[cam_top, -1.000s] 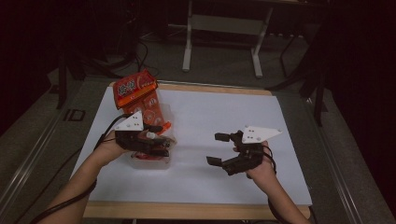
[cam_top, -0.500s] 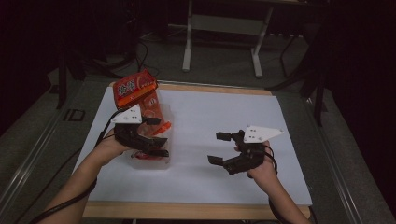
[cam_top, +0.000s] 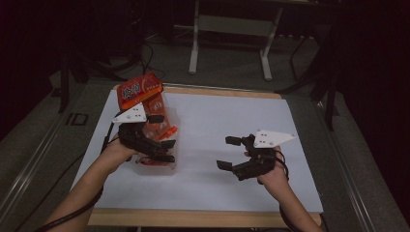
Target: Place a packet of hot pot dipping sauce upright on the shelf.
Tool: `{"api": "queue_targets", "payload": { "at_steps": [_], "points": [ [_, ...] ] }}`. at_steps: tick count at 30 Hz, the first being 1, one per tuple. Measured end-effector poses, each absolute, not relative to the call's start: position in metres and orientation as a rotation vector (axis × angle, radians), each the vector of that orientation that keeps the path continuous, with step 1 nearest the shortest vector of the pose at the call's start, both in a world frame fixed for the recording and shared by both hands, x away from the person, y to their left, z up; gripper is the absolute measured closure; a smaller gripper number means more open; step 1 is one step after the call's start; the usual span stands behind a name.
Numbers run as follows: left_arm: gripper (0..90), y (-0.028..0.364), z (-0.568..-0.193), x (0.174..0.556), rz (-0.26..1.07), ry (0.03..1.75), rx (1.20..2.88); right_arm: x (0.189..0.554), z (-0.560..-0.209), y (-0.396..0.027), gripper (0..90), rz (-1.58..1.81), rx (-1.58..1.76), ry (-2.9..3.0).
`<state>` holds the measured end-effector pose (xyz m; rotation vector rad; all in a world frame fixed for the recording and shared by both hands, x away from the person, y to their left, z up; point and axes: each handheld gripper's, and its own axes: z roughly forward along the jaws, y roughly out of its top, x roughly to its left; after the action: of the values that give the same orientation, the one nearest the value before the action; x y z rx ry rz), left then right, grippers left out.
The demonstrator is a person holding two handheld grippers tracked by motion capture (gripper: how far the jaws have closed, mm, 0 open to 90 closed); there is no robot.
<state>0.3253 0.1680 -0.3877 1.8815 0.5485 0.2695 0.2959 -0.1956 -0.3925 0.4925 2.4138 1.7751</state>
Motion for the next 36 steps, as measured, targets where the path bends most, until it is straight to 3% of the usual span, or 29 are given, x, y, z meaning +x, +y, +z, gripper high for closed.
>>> {"api": "queue_targets", "payload": {
  "at_steps": [15,36],
  "points": [
    [2.5,0.143,-0.369,0.299,0.302,0.564,1.827,0.292,-0.392,-0.203,14.5,1.749,0.513,2.407],
    [3.3,0.106,-0.402,0.257,0.197,0.423,1.832,0.287,-0.417,-0.216,14.4,1.692,0.597,2.428]
  ]
}}
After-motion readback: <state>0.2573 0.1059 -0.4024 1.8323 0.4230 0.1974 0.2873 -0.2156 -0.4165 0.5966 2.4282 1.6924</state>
